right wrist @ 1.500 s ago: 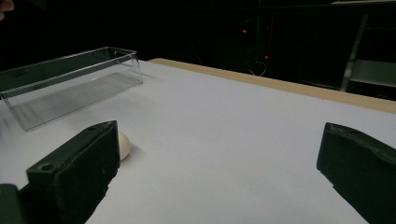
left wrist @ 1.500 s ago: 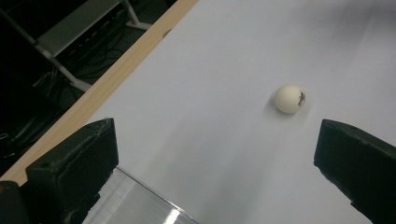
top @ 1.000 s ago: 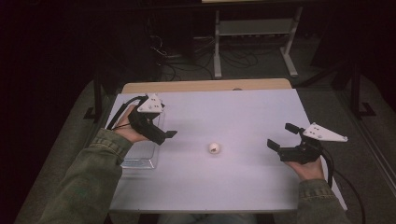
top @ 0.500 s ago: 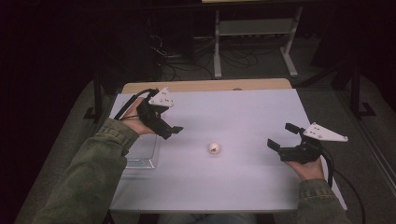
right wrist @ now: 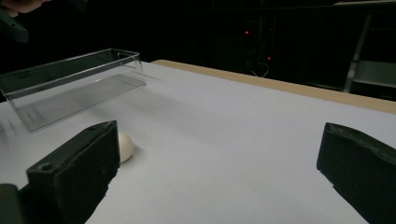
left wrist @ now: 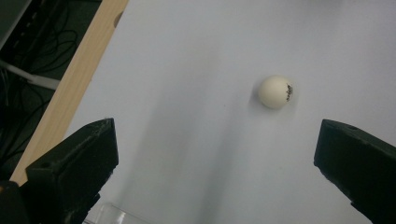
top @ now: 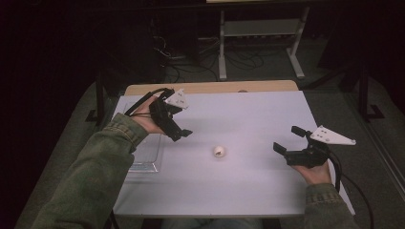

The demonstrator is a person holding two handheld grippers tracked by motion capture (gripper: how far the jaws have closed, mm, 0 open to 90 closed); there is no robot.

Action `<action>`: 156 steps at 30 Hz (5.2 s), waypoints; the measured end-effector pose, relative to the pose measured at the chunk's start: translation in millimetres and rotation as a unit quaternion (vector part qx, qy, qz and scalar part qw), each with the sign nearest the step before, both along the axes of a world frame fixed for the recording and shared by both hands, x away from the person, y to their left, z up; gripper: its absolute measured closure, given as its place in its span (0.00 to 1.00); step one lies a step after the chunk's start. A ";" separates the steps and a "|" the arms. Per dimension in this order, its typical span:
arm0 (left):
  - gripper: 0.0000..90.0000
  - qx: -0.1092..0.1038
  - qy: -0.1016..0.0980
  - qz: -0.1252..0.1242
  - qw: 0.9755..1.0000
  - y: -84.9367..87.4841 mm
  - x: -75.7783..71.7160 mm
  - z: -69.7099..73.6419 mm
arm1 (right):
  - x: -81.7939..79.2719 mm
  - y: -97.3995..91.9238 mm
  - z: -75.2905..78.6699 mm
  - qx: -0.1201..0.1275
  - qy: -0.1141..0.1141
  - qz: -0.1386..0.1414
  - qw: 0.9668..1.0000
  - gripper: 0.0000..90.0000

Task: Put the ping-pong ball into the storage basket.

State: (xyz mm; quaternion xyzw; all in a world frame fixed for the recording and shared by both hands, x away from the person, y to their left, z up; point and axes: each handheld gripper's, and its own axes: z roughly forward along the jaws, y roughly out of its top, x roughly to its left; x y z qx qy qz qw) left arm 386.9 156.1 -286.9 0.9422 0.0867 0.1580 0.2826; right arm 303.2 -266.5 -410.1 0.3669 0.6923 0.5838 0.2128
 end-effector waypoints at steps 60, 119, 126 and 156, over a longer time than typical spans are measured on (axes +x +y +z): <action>0.00 0.131 0.079 -0.085 0.985 -74.0 29.1 -19.1 | -0.9 -0.6 -0.6 -0.005 0.006 0.004 1.000 0.00; 0.00 0.151 0.120 -0.103 0.976 -108.1 40.7 -58.7 | -1.4 -0.2 0.1 -0.005 0.001 0.008 1.000 0.00; 0.00 0.151 0.124 -0.105 0.975 -110.6 41.0 -62.5 | -1.6 0.3 0.2 -0.005 0.002 0.009 1.000 0.00; 0.00 0.151 0.129 -0.102 0.975 -116.3 38.8 -77.3 | -1.8 -0.2 0.2 -0.005 0.001 0.009 1.000 0.00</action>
